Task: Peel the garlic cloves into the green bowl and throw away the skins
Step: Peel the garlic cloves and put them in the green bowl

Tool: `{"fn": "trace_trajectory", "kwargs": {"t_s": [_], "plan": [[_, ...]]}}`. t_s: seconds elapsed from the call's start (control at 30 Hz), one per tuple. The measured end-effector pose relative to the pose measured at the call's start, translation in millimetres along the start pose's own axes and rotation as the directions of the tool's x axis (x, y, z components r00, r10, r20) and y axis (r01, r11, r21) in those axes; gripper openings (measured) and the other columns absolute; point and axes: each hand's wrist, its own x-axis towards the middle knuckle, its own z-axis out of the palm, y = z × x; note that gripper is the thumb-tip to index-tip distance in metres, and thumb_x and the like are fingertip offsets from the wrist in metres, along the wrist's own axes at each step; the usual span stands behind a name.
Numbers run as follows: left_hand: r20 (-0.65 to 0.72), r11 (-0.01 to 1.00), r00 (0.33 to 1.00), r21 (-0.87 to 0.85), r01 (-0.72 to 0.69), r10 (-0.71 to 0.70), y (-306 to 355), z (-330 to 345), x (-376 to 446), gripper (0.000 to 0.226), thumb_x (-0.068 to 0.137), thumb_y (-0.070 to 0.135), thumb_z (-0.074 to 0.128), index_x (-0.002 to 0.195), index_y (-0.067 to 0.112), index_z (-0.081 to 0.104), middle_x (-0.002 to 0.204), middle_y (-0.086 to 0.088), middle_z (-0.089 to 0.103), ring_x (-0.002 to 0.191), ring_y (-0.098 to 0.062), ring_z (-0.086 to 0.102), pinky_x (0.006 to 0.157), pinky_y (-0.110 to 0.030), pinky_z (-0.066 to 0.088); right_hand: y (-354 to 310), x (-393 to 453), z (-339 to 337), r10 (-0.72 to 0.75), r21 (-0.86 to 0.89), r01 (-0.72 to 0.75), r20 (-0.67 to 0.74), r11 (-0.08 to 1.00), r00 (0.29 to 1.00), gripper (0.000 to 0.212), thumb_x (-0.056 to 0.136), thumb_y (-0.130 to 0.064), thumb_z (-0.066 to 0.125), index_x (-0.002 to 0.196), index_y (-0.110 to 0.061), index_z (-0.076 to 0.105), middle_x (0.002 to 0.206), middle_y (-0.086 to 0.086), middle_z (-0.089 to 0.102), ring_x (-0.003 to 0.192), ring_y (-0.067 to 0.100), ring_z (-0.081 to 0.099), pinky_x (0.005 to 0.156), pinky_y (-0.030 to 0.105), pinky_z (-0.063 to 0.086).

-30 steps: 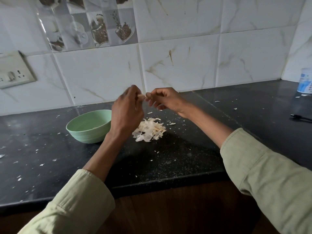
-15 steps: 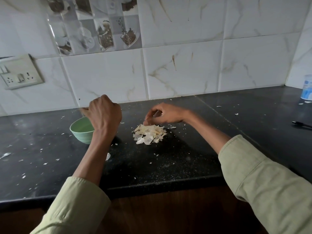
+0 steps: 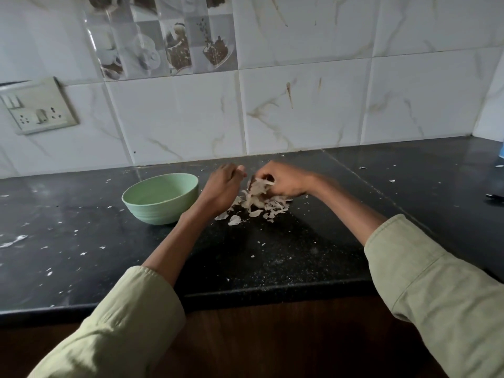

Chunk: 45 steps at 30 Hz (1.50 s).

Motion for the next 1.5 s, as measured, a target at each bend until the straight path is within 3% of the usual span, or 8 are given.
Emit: {"fn": "trace_trajectory", "kwargs": {"t_s": [0.27, 0.43, 0.6, 0.9, 1.03, 1.17, 1.3, 1.5], "plan": [[0.205, 0.919, 0.961, -0.308, 0.245, -0.187, -3, 0, -1, 0.069, 0.112, 0.055, 0.019, 0.099, 0.018, 0.076, 0.111, -0.006, 0.076, 0.109, -0.02, 0.069, 0.109, -0.043, 0.047, 1, -4, -13, -0.062, 0.032, 0.062, -0.021, 0.998, 0.998, 0.035, 0.089, -0.008, 0.075, 0.122, -0.021, 0.071, 0.128, 0.003, 0.07, 0.119, 0.03, 0.064, 0.104, 0.048, 0.048], [0.188, 0.918, 0.966, -0.323, 0.23, -0.176, -6, 2, -2, 0.073, 0.111, 0.058, 0.018, 0.1, 0.016, 0.077, 0.109, -0.005, 0.076, 0.107, -0.018, 0.068, 0.11, -0.045, 0.046, -3, -12, -23, -0.094, 0.242, 0.068, 0.097, 0.968, 0.991, 0.035, 0.093, 0.0, 0.071, 0.125, -0.01, 0.064, 0.118, -0.01, 0.068, 0.103, -0.009, 0.067, 0.089, 0.015, 0.054], [0.218, 0.956, 0.967, -0.228, 0.183, -0.133, -6, 5, -3, 0.078, 0.105, 0.069, 0.022, 0.127, 0.015, 0.073, 0.133, -0.008, 0.07, 0.125, -0.019, 0.061, 0.113, -0.041, 0.042, 7, -12, -26, -0.05, 0.304, 0.027, 0.07, 0.952, 0.996, 0.038, 0.092, -0.01, 0.077, 0.128, -0.016, 0.067, 0.127, 0.001, 0.072, 0.118, 0.021, 0.069, 0.105, 0.06, 0.051], [0.28, 0.969, 0.956, -0.199, 0.145, -0.086, -6, 6, -4, 0.084, 0.092, 0.088, 0.029, 0.129, 0.027, 0.073, 0.15, -0.003, 0.059, 0.136, -0.018, 0.053, 0.111, -0.043, 0.039, 15, -10, -19, 0.042, -0.06, -0.033, 0.163, 0.998, 0.986, 0.056, 0.083, -0.033, 0.085, 0.132, -0.017, 0.062, 0.119, -0.008, 0.063, 0.099, 0.004, 0.057, 0.08, 0.02, 0.043], [0.272, 0.974, 0.961, -0.197, 0.109, -0.053, -4, 9, -6, 0.064, 0.102, 0.072, 0.031, 0.124, 0.029, 0.072, 0.148, -0.004, 0.06, 0.134, -0.02, 0.053, 0.104, -0.039, 0.038, 17, -5, -16, -0.02, -0.034, 0.021, 0.011, 0.999, 1.0, 0.029, 0.087, -0.014, 0.082, 0.114, -0.017, 0.073, 0.107, -0.007, 0.068, 0.095, 0.006, 0.059, 0.094, 0.038, 0.051], [0.258, 0.967, 0.964, -0.221, 0.128, -0.068, -1, 8, -6, 0.066, 0.105, 0.067, 0.034, 0.138, 0.019, 0.066, 0.148, -0.008, 0.06, 0.131, -0.017, 0.054, 0.103, -0.036, 0.037, 9, -12, -27, -0.074, 0.152, 0.064, 0.056, 0.986, 0.996, 0.037, 0.09, -0.007, 0.077, 0.125, -0.012, 0.069, 0.115, -0.002, 0.072, 0.093, -0.005, 0.068, 0.084, 0.02, 0.055], [0.293, 0.975, 0.954, -0.183, 0.125, -0.067, 0, 7, -8, 0.061, 0.097, 0.069, 0.041, 0.127, 0.024, 0.07, 0.142, -0.005, 0.062, 0.125, -0.021, 0.056, 0.099, -0.04, 0.04, 15, -13, -30, 0.0, 0.283, 0.002, -0.008, 0.959, 1.0, 0.03, 0.094, -0.005, 0.073, 0.123, -0.01, 0.07, 0.113, 0.005, 0.076, 0.101, 0.02, 0.076, 0.089, 0.04, 0.062], [0.375, 0.989, 0.927, -0.13, 0.075, -0.021, 7, 5, -13, 0.082, 0.08, 0.083, 0.053, 0.138, 0.025, 0.058, 0.135, 0.006, 0.061, 0.118, -0.011, 0.059, 0.097, -0.035, 0.046, 25, -12, -28, 0.127, 0.086, -0.13, 0.045, 0.988, 0.991, 0.028, 0.099, -0.026, 0.068, 0.121, -0.008, 0.071, 0.106, 0.012, 0.075, 0.085, 0.02, 0.074, 0.078, 0.034, 0.063]]}}
